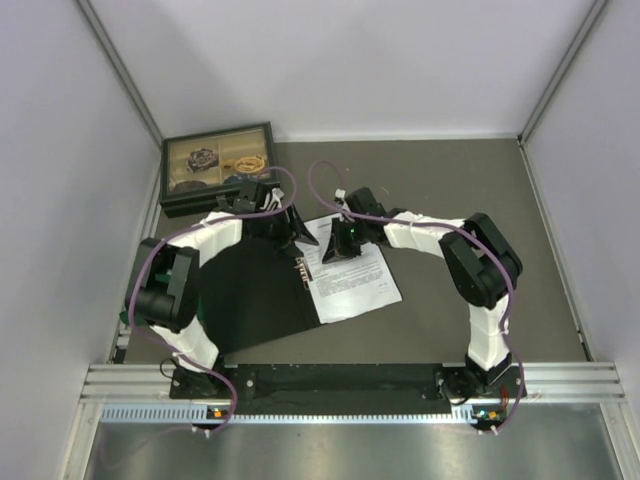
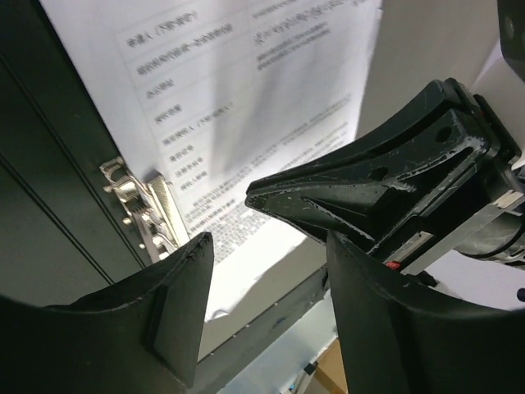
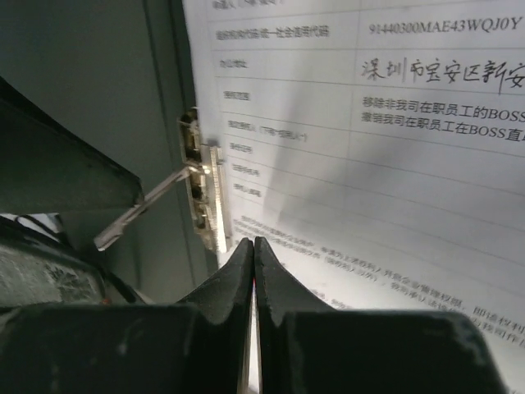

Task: Put the files into the folder

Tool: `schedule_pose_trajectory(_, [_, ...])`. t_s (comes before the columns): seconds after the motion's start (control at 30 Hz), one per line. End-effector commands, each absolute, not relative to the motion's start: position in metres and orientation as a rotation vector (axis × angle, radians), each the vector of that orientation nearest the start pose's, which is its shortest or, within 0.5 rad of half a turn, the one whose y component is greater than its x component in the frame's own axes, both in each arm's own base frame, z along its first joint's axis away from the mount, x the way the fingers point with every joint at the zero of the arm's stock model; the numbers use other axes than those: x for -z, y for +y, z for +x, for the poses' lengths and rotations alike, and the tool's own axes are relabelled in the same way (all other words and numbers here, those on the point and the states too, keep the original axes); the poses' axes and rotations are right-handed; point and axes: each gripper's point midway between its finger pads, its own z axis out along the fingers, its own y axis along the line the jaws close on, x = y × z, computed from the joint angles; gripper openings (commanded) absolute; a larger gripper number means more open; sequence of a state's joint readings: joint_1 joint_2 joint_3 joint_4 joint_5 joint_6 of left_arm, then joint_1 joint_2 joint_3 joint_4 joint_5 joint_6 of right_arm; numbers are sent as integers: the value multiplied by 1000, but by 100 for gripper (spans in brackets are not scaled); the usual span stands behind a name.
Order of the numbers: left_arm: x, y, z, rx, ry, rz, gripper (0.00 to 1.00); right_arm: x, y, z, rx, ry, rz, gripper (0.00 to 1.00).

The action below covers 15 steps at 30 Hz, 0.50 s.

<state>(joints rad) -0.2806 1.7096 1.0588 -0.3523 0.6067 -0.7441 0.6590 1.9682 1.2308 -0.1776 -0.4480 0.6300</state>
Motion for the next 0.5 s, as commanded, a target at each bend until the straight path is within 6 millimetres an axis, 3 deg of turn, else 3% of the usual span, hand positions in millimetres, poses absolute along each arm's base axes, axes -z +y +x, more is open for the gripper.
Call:
schedule_pose_trajectory(0.0, [-136, -231, 323, 1260, 2566, -299, 63, -124, 374, 314, -1149, 2507, -196, 0])
schedule_pose_trajectory(0.03, [-145, -230, 327, 1245, 2540, -270, 64, -137, 372, 315, -1144, 2489, -166, 4])
schedule_pose_trajectory(0.1, [-146, -218, 332, 1135, 2557, -296, 69, -146, 367, 316, -1141, 2493, -45, 12])
schedule_pose_trajectory(0.13, [-153, -213, 343, 1080, 2530, -273, 70, -150, 363, 310, -1159, 2491, -10, 26])
schedule_pose_trajectory(0.23, [-155, -198, 367, 1002, 2520, -328, 70, -152, 371, 295, -1312, 2497, 156, 47])
schedule_pose_trajectory(0.37, [-139, -192, 389, 941, 2581, -363, 59, -160, 388, 280, -1438, 2533, 347, 52])
schedule_pose_trajectory(0.4, [-127, -190, 389, 922, 2625, -373, 53, -169, 394, 283, -1443, 2526, 354, 51])
schedule_pose_trajectory(0.47, [-122, -187, 391, 889, 2634, -375, 49, -162, 400, 273, -1392, 2611, 382, 46])
